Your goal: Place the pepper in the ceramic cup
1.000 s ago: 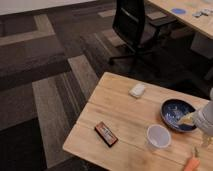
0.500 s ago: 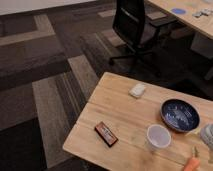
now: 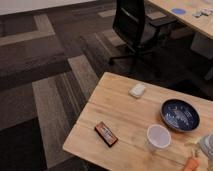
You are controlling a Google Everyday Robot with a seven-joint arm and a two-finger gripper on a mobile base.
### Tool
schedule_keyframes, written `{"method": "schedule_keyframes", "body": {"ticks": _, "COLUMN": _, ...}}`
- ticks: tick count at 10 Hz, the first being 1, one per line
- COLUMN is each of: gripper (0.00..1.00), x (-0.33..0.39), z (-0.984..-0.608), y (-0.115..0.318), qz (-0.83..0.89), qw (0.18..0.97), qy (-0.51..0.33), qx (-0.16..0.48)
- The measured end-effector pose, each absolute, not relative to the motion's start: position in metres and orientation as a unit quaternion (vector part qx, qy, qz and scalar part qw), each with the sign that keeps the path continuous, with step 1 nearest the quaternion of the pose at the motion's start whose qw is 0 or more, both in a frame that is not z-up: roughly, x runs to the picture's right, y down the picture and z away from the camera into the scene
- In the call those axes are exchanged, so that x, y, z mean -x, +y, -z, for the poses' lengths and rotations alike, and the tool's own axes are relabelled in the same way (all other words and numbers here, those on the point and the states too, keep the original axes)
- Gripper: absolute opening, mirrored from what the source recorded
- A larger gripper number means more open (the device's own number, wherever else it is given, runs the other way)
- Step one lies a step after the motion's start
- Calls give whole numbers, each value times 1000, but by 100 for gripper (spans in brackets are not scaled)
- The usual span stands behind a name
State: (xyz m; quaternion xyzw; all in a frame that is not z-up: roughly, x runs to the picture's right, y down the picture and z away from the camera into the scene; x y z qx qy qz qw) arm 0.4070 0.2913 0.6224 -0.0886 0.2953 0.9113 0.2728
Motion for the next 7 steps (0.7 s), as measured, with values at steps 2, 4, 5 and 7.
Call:
{"method": "schedule_keyframes", "body": {"ticks": 2, "gripper": 65, "x": -403, "z": -634, "y": 301, "qz": -909, "qw": 282, "qy": 288, "qx": 104}}
{"method": "schedule_keyframes", "body": {"ticks": 4, "gripper": 65, "x": -406, "z": -638, "y": 307, "qz": -909, "qw": 285, "qy": 286, "qx": 106}}
{"method": "schedule_keyframes", "body": {"ticks": 5, "gripper": 65, "x": -410, "z": -640, "y": 310, "qz": -909, "qw": 286, "qy": 285, "qx": 104}}
{"method": "schedule_keyframes", "body": {"ticks": 7, "gripper": 65, "x": -414, "z": -647, "y": 311, "qz": -909, "qw": 290, "qy": 281, "qx": 103}}
